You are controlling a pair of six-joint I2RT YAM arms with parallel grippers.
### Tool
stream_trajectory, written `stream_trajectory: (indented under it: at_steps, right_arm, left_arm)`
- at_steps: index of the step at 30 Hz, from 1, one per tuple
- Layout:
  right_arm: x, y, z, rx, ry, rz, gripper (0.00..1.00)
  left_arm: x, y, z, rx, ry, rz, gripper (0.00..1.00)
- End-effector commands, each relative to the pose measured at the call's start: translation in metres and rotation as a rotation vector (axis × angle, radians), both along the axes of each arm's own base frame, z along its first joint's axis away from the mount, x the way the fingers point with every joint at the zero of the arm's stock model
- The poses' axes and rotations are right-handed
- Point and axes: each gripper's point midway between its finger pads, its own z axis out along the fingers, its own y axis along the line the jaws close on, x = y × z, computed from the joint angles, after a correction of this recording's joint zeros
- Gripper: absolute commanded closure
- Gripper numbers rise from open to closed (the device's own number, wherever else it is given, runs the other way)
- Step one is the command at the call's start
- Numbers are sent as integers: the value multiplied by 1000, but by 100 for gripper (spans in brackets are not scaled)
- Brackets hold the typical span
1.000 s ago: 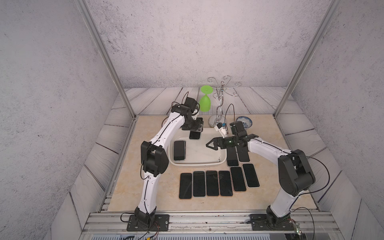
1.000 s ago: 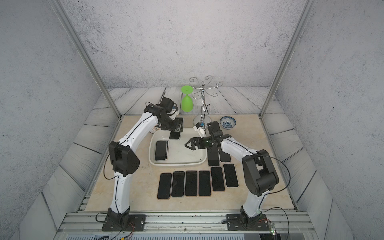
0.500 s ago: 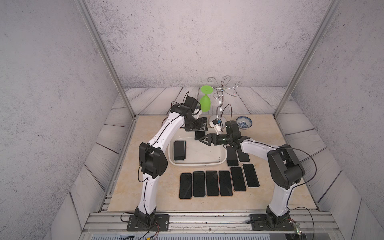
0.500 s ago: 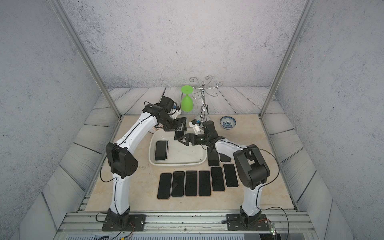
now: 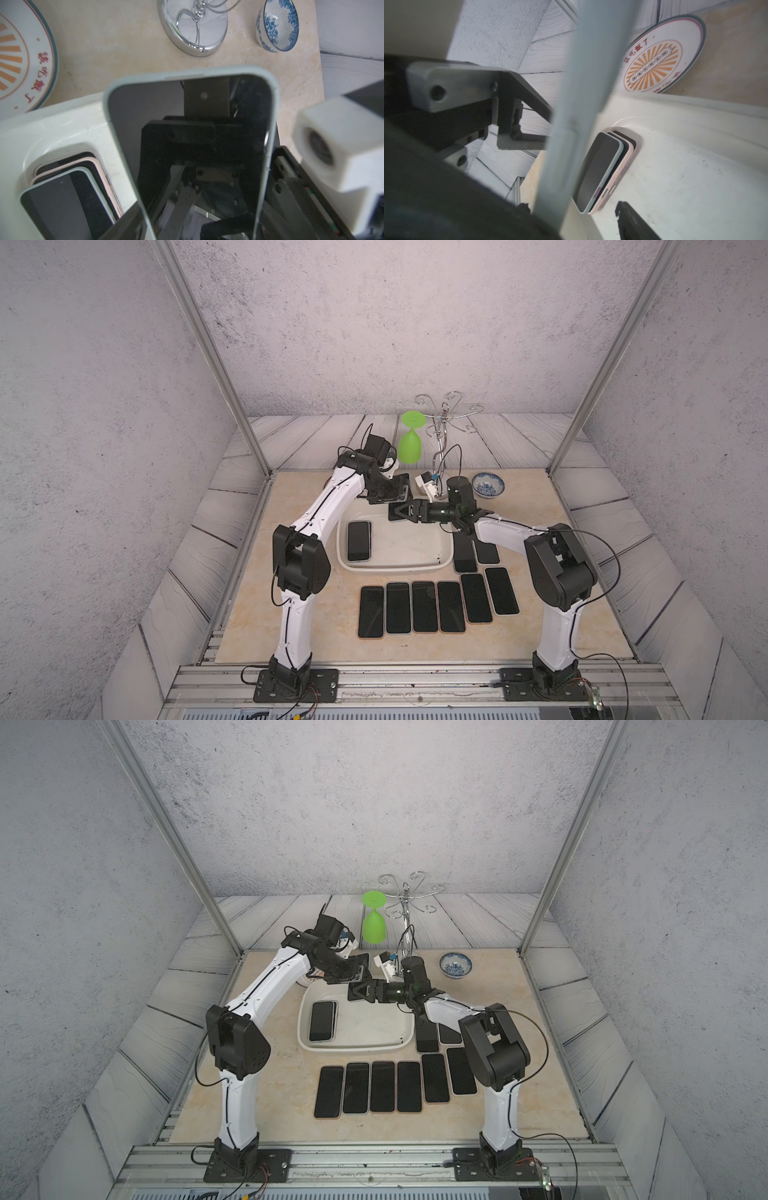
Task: Take the phone out of the storage box
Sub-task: Pick up the phone from the storage box, then place the phone at the center of the board.
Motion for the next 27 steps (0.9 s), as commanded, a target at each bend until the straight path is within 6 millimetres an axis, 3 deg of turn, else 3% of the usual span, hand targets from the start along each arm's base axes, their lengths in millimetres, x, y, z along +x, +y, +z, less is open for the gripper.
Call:
stream_trajectory:
  at_steps: [1, 4, 5, 7, 8, 9, 13, 16, 18, 21, 27]
  right_arm:
    - [10, 5, 19, 84, -25, -9, 56]
    - [6, 5, 28, 113, -31, 8, 97]
    - [3, 5, 31, 120, -33, 17, 100]
    - [-2, 2, 39, 128, -37, 20, 100]
    - [-5, 1, 39, 122, -27, 23, 100]
    - [-10, -1, 39, 110, -9, 26, 100]
    - [-45, -21, 27, -1, 48, 42, 100]
    - [-75, -62, 14, -213, 65, -4, 100]
    - [-88, -102, -2, -397, 108, -92, 100]
    - [-107, -155, -18, -545, 231, -180, 100]
    - [-155, -237, -57, -714, 452, -396, 100]
  left_arm:
    - [-22, -11, 13, -48, 27, -62, 80]
    - [-23, -8, 14, -67, 38, -62, 80]
    - [-22, -6, 14, -78, 43, -55, 77]
    - [-21, -2, 15, -115, 55, -42, 52]
    - [-19, 2, 18, -133, 56, -24, 32]
    - [-17, 8, 22, -143, 47, 2, 4]
    - [-4, 36, 49, -231, -9, 88, 2]
    - [0, 54, 66, -272, -66, 125, 2]
    - [-3, 58, 71, -278, -99, 125, 2]
    - [-12, 55, 64, -294, -93, 108, 2]
    - [-45, 43, 23, -264, -49, 68, 2]
